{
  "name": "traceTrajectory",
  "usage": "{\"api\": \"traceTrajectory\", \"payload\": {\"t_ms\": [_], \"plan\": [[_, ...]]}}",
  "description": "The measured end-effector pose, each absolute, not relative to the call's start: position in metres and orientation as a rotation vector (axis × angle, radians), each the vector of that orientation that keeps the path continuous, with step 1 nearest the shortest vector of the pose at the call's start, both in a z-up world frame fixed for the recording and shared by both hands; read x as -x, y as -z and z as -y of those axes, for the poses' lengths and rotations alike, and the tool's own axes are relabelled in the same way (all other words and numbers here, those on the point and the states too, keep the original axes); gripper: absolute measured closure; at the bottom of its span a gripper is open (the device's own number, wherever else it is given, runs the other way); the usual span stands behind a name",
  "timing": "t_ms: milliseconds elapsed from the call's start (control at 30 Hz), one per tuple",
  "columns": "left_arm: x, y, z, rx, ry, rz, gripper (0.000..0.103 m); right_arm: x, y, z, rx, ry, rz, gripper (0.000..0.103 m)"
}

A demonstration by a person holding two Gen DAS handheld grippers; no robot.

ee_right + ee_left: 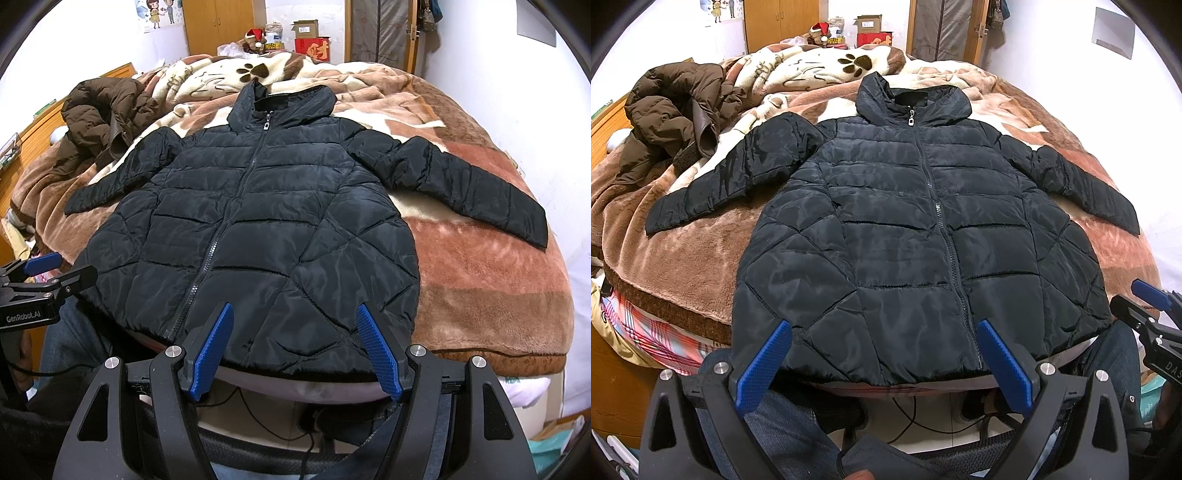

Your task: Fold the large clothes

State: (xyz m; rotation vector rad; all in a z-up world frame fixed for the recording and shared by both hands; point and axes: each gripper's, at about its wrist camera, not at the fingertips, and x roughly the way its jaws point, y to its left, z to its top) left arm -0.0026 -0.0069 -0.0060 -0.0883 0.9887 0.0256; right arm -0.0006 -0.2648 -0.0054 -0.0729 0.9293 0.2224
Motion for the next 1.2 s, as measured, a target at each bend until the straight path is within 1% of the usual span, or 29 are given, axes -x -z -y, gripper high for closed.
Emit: {"api": "traceTrajectory", "payload": {"t_ms": [1200], "plan": [[0.0051, 0.0077, 0.0127, 0.082, -0.026, -0.992, 0.001, 0.0003, 0.0070, 0.2638, 0.078, -0.223, -0.933, 0.033]]}}
